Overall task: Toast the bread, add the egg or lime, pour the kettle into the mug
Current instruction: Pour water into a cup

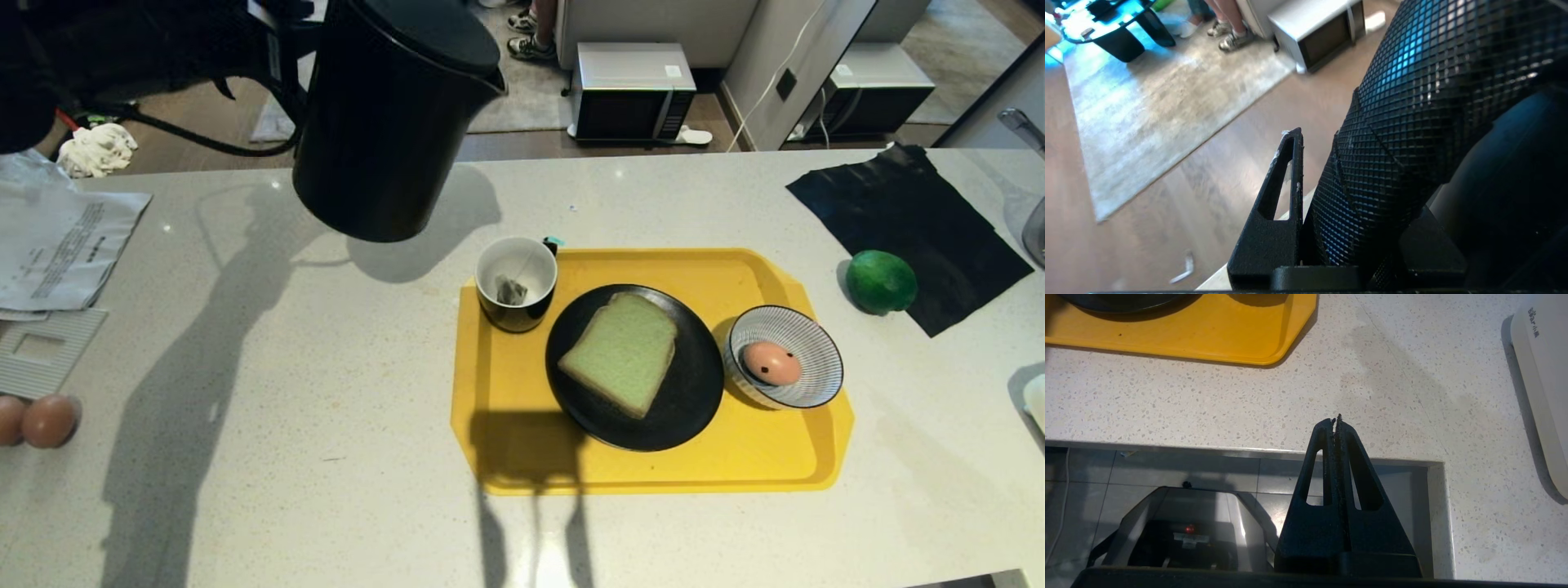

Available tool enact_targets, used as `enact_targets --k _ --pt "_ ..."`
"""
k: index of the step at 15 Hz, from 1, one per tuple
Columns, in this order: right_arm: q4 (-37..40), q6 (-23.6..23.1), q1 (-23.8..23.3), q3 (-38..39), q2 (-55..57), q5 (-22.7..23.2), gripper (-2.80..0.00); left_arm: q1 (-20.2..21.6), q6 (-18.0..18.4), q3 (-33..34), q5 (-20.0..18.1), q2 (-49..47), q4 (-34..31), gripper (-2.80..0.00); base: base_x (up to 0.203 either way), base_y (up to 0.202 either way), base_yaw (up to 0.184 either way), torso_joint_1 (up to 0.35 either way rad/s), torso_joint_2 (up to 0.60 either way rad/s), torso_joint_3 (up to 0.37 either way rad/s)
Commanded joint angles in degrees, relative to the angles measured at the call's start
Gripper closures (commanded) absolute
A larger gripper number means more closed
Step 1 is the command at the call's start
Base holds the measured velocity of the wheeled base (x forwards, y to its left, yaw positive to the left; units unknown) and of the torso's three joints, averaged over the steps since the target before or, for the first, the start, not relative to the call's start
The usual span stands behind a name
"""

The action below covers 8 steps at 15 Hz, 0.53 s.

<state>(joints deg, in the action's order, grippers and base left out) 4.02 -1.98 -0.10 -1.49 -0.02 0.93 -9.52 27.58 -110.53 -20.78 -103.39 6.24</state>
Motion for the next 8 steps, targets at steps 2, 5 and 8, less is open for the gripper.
enact_targets --k 2,5,8 --pt "0.0 0.0 0.0 0.0 0.0 0.0 0.00 -1.5 6.0 0.0 0.4 -0.8 -2.0 0.00 0.000 0.000 0.000 0.000 0.00 0.000" --pt "0.0 0.0 0.0 0.0 0.0 0.0 0.00 -2.4 9.7 0.0 0.9 -0.9 -2.5 0.00 0.000 0.000 0.000 0.000 0.00 0.000" --pt "0.0 0.0 0.0 0.0 0.0 0.0 0.00 -3.2 14.6 0.0 1.5 -0.6 -6.1 0.00 0.000 0.000 0.000 0.000 0.00 0.000"
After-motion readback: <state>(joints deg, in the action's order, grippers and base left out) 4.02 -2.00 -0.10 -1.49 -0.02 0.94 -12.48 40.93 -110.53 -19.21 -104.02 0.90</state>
